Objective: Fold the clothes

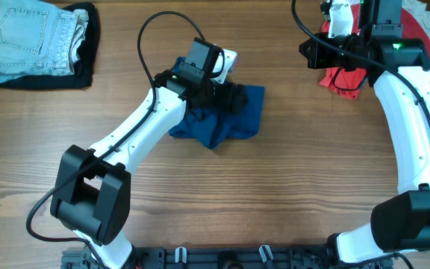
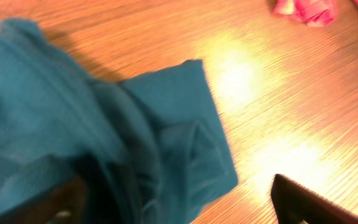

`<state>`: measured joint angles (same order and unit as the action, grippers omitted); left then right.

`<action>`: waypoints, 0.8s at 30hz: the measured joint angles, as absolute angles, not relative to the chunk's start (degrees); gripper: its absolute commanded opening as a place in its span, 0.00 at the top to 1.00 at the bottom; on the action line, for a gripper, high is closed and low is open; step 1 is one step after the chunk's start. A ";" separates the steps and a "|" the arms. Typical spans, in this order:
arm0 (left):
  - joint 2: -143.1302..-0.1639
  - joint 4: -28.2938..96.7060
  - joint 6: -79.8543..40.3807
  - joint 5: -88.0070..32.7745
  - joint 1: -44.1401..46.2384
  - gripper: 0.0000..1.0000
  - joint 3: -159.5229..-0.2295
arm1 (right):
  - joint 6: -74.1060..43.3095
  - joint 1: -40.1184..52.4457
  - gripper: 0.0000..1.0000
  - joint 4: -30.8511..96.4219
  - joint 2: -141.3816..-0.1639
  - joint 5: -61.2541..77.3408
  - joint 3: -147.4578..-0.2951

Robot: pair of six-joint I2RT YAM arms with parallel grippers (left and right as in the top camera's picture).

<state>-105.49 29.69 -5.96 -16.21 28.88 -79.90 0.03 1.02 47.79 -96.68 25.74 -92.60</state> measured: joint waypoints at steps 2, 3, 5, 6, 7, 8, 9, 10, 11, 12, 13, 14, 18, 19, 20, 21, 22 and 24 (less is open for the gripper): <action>-105.49 29.52 -7.35 -16.43 28.34 0.00 -80.05 | 0.03 1.02 0.91 47.40 -96.68 25.74 -92.60; -105.45 29.56 -8.29 -16.47 27.42 0.00 -80.36 | 0.03 1.02 0.91 47.20 -96.68 25.74 -92.60; -104.75 29.47 -10.02 -16.47 25.17 0.00 -80.82 | 0.03 1.02 0.89 47.07 -96.68 25.74 -92.60; -103.66 29.45 -10.98 -16.45 23.68 0.00 -80.84 | 0.03 1.02 0.88 46.89 -96.68 25.74 -92.60; -102.72 29.43 -11.62 -16.45 22.72 0.00 -80.84 | 0.03 1.02 0.86 46.61 -96.68 25.74 -92.60; -101.14 29.41 -12.58 -16.47 21.32 0.00 -80.84 | 0.03 1.02 0.83 46.39 -96.71 25.74 -92.60; -99.18 29.23 -13.50 -16.45 19.66 0.00 -80.86 | 0.03 1.02 0.79 46.17 -96.68 25.74 -92.60; -96.49 29.04 -14.57 -16.47 17.41 0.00 -80.88 | 0.05 1.08 0.73 46.11 -96.71 25.78 -92.60; -94.15 29.06 -15.44 -16.45 15.42 0.00 -81.01 | 0.01 1.28 0.65 46.02 -96.82 25.93 -92.60; -91.57 29.19 -16.27 -16.45 12.95 0.00 -81.30 | 0.19 1.72 0.59 46.00 -97.10 26.17 -92.60; -89.84 29.36 -16.69 -16.45 11.16 0.00 -81.47 | 0.84 2.52 0.51 46.00 -97.51 26.52 -92.60; -87.72 29.65 -17.12 -16.40 8.64 0.00 -81.67 | 1.32 3.86 0.44 45.89 -98.17 27.03 -92.60; -84.01 32.14 -17.96 -16.43 1.32 0.00 -82.30 | 4.78 12.69 0.28 43.79 -102.15 27.38 -92.60; -84.01 33.63 -18.00 -16.40 0.30 0.00 -82.30 | 5.26 15.86 0.25 42.59 -103.77 26.96 -92.60; -84.23 35.31 -18.15 -16.38 -0.89 0.00 -82.30 | 5.65 19.25 0.21 41.41 -105.75 26.50 -92.60; -84.31 36.34 -18.17 -16.40 -1.63 0.00 -82.30 | 5.96 21.43 0.21 40.29 -107.44 26.00 -92.60; -84.31 36.99 -18.17 -16.36 -2.02 0.00 -82.30 | 5.98 22.74 0.21 39.70 -108.86 25.61 -92.60; -84.31 38.48 -18.17 -15.79 -2.39 0.00 -82.30 | 5.63 24.16 0.21 38.44 -111.74 25.15 -92.60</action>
<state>-84.31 38.48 -18.17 -15.79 -2.39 -82.30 5.63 24.16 38.44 -111.74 25.15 -92.60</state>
